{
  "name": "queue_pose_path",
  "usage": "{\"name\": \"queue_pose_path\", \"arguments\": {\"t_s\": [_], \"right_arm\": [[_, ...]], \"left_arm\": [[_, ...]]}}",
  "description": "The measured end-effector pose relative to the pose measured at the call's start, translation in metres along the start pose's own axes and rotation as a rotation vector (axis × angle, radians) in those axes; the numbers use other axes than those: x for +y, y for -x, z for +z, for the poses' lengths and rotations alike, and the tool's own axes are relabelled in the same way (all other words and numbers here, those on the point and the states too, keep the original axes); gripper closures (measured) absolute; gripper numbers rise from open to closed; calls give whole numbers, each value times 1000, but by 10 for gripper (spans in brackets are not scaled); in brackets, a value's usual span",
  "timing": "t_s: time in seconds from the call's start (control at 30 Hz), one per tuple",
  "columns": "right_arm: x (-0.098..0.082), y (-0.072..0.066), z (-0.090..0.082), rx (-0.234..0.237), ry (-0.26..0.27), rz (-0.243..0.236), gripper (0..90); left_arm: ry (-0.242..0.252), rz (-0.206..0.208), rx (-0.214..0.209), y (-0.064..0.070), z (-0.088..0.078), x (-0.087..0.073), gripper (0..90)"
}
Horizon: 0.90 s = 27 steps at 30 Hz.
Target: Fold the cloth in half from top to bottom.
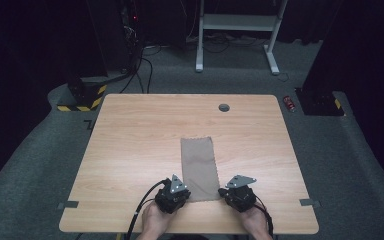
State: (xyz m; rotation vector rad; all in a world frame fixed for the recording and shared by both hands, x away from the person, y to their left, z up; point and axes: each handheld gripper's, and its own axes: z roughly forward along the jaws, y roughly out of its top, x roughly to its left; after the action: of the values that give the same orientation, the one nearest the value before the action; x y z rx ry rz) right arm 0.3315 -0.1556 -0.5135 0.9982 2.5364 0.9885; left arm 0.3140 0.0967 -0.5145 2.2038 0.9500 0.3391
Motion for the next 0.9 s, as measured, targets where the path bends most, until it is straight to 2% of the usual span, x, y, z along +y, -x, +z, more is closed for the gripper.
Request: {"name": "queue_pose_path", "arguments": {"t_s": [0.23,0.5,0.67,0.77,0.9], "right_arm": [[0,-5,0,-5,-4,-17,889],[1,-16,0,13,-11,-41,890],[2,-23,0,27,-15,-74,889],[3,-23,1,43,-12,-59,879],[6,-16,0,54,24,-20,847]], "left_arm": [[0,-7,-16,0,-3,-3,891],[-13,-7,-27,-3,-11,-10,891],[-10,-31,-48,-9,-16,-16,888],[-10,-46,-60,-11,-17,-18,873],[2,-72,-62,-17,-17,-17,758]]}}
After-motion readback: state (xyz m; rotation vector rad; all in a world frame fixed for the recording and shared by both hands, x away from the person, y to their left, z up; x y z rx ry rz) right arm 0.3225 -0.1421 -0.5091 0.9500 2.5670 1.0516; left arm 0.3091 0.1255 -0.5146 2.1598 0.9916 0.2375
